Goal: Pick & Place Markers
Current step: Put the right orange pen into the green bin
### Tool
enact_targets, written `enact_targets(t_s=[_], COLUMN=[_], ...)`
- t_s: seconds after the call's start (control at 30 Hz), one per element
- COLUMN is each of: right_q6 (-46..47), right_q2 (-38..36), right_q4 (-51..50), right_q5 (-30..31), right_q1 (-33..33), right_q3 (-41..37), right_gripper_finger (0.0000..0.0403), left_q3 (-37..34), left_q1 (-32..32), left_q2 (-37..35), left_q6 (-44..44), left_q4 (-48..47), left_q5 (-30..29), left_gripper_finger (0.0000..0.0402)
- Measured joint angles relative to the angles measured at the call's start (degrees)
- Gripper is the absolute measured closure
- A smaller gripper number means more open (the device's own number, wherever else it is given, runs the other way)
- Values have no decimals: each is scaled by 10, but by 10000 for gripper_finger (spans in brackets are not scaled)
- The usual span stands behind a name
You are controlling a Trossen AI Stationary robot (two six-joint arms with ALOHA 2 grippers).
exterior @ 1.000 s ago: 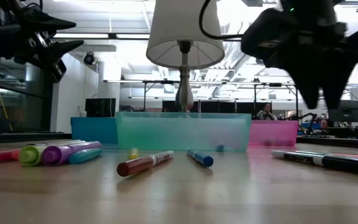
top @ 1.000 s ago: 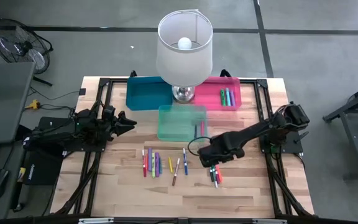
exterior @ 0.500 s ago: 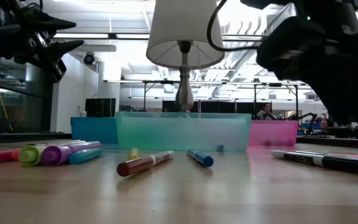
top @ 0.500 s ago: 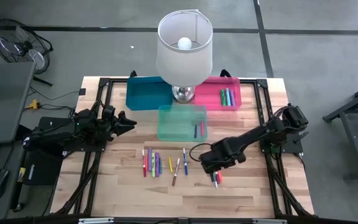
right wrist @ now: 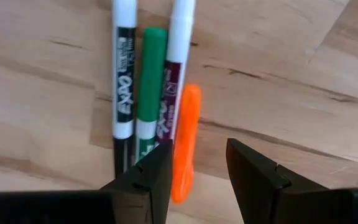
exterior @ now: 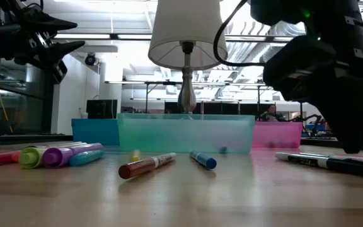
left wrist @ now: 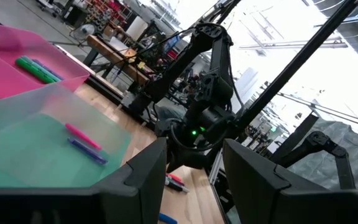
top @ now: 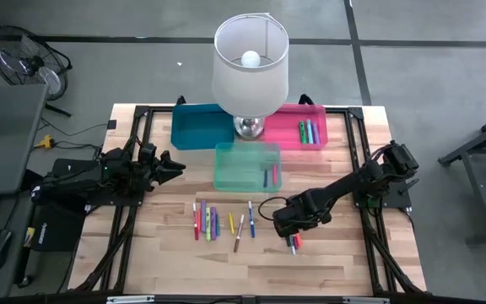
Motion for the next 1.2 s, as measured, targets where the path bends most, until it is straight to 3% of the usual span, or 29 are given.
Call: enact_targets(t_s=[0.4,0.77,1.2], right_q6=[8,99,105], right_q2=[0,1,29], right_q4=[34,51,49], right_q5=[-6,11,4], right_q1=[2,14,14], right_q3=[-30,-37,-35], right_gripper_finger=[265,265,265], left_q3=[0,0,0], left_q1=[0,0,0], left_q2=[0,0,0], left_q6=[0,0,0], left_q4=[-1,-1,-3], left_q5=[0,0,0], left_gripper_finger=[246,246,246])
